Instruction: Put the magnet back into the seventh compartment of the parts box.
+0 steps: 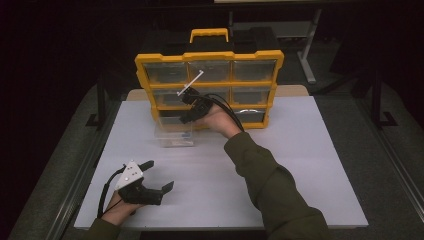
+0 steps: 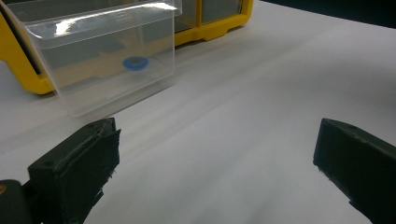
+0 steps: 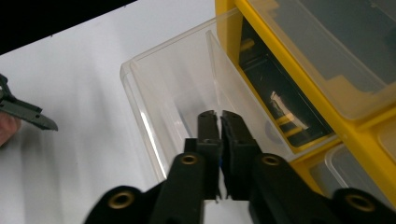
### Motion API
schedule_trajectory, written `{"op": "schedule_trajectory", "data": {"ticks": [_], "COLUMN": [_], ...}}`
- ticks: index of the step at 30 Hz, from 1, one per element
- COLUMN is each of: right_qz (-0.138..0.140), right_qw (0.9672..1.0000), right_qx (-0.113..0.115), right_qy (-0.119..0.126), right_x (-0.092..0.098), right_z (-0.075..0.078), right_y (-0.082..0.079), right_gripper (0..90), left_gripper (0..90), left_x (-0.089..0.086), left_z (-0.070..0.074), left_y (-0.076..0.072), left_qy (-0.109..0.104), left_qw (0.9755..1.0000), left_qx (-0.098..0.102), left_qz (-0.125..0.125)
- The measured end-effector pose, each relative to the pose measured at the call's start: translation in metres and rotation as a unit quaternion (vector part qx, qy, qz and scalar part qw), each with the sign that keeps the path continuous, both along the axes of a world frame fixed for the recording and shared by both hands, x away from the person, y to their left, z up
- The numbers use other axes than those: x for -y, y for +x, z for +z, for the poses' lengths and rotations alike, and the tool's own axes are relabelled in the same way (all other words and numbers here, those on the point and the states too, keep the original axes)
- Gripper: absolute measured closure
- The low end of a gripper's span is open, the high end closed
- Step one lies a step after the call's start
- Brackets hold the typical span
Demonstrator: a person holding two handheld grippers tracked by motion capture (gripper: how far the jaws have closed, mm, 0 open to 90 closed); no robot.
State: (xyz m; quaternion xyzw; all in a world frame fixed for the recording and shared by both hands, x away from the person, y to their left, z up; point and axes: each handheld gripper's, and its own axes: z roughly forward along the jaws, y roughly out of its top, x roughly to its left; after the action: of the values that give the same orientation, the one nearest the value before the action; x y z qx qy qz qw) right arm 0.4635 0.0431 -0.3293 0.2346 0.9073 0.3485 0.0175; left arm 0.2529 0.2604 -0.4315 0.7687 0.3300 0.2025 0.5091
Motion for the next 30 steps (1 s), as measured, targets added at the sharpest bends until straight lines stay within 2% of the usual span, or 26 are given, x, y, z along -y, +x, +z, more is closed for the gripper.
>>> {"op": "schedule_trajectory", "data": {"ticks": [5,6,8,12,14,16,17,21,22,23,30], "right_qz": [0.009,0.016,0.013,0.022,0.025,0.026,0.037,0.040,0.039,0.044,0.051], "right_qw": [0.9999,0.9998,0.9999,0.9997,0.9996,0.9996,0.9992,0.9992,0.9992,0.9990,0.9987], "right_qx": [0.006,0.013,0.008,0.011,0.014,0.003,0.011,0.008,0.004,0.010,0.007], "right_qy": [0.000,0.002,0.000,0.002,0.001,0.003,0.006,0.006,0.004,0.006,0.006], "right_x": [0.004,0.005,0.005,0.006,0.006,0.006,0.006,0.007,0.007,0.006,0.004], "right_z": [0.004,0.005,0.007,0.008,0.008,0.007,0.006,0.006,0.005,0.004,-0.001], "right_y": [-0.004,-0.004,-0.007,-0.013,-0.016,-0.020,-0.020,-0.025,-0.026,-0.026,-0.032], "right_gripper": [88.9,88.9,88.9,88.9,88.9,88.9,88.9,88.9,88.9,88.9,88.9], "left_gripper": [0.0,0.0,0.0,0.0,0.0,0.0,0.0,0.0,0.0,0.0,0.0], "left_x": [-0.001,-0.001,-0.001,-0.001,-0.001,-0.001,-0.001,-0.001,0.000,0.000,-0.001], "left_z": [0.000,0.000,0.000,0.000,0.000,0.000,0.000,0.000,0.000,0.000,0.000], "left_y": [0.000,0.000,0.000,0.000,0.000,0.000,0.000,0.000,0.000,0.000,0.000], "left_qy": [0.005,0.008,0.007,0.006,0.006,0.007,0.008,0.009,-0.001,0.000,0.006], "left_qw": [1.0000,1.0000,1.0000,1.0000,1.0000,1.0000,1.0000,1.0000,1.0000,1.0000,1.0000], "left_qx": [0.000,0.000,0.000,0.000,0.000,0.000,0.000,0.001,0.001,0.001,0.001], "left_qz": [-0.001,-0.001,-0.001,0.000,0.000,0.000,-0.001,-0.001,0.001,0.001,-0.001]}}
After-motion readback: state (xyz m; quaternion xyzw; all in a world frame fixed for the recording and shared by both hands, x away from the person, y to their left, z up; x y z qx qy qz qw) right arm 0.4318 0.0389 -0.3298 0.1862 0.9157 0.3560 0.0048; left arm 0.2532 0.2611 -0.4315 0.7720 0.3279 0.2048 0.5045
